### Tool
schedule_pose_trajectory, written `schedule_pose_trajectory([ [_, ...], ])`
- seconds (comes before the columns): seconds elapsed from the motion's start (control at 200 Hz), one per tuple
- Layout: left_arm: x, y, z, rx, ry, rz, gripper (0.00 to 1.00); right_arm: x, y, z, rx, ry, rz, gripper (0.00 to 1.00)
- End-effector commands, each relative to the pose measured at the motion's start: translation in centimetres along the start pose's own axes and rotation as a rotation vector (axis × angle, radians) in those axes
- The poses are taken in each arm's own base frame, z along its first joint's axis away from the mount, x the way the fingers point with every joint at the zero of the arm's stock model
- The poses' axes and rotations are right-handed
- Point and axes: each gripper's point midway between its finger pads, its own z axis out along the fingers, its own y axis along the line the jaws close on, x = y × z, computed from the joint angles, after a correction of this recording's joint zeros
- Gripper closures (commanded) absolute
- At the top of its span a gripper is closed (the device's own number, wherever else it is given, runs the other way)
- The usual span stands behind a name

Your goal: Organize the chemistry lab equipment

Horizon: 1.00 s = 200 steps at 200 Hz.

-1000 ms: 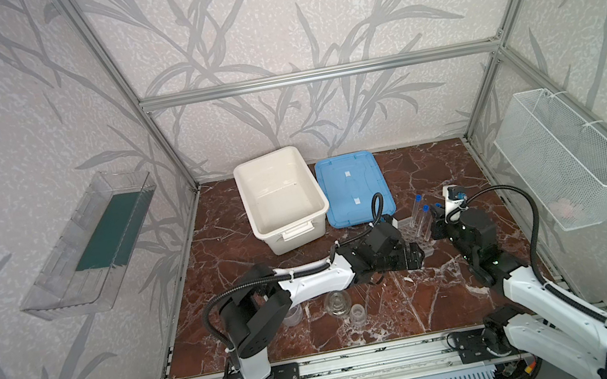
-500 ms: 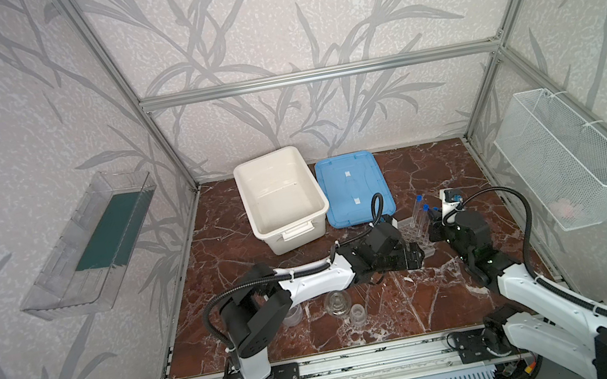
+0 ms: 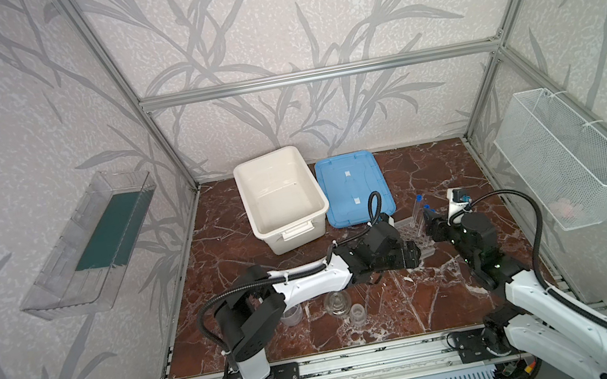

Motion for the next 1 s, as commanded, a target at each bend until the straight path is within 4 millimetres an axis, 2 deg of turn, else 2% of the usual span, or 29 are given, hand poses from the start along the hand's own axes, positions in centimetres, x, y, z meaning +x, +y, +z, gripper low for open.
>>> schedule_pose_trajectory([
  [0.0,-1.9,0.4,-3.3,-0.064,-0.070,0.047,0.01,-0.7,-0.9,-1.0,0.044,-0.002,0.039,0.05],
  [0.05,-2.3,0.5,-4.4,-0.083,-0.082,0.072,0.01,-1.2,-0.8,-1.4,0.043,0.007,0.041,0.00],
  [0.205,-4.2,1.0,-7.9,-0.135,-0.110,0.168,0.01,-3.2,0.6,-3.0,-0.024,0.013,0.056,0.01],
  [0.325,-6.6,1.8,-12.0,-0.157,-0.163,0.185,0.01,-5.4,2.0,-4.5,-0.105,-0.024,0.074,0.01],
  [0.44,-8.9,3.1,-16.5,-0.188,-0.211,0.189,0.01,-7.7,4.6,-6.0,-0.239,-0.040,0.055,0.01],
  [0.495,-9.5,3.6,-18.2,-0.182,-0.197,0.196,0.01,-8.4,6.2,-6.3,-0.315,-0.021,0.029,0.01],
  [0.56,-10.1,5.1,-20.2,-0.221,-0.181,0.196,0.01,-9.0,8.0,-6.6,-0.387,0.025,-0.002,0.01],
  [0.64,-11.0,7.6,-22.6,-0.299,-0.196,0.179,0.01,-9.3,9.9,-6.5,-0.430,0.075,-0.045,0.01],
  [0.76,-11.9,10.9,-24.8,-0.369,-0.186,0.121,0.01,-9.3,13.3,-6.5,-0.471,0.112,-0.140,0.01],
  [0.895,-12.8,13.7,-26.2,-0.406,-0.195,0.053,0.02,-8.4,17.3,-6.1,-0.542,0.178,-0.192,0.01],
  [0.995,-13.7,15.2,-26.8,-0.390,-0.209,-0.015,0.03,-7.4,19.2,-5.3,-0.567,0.220,-0.182,0.01],
])
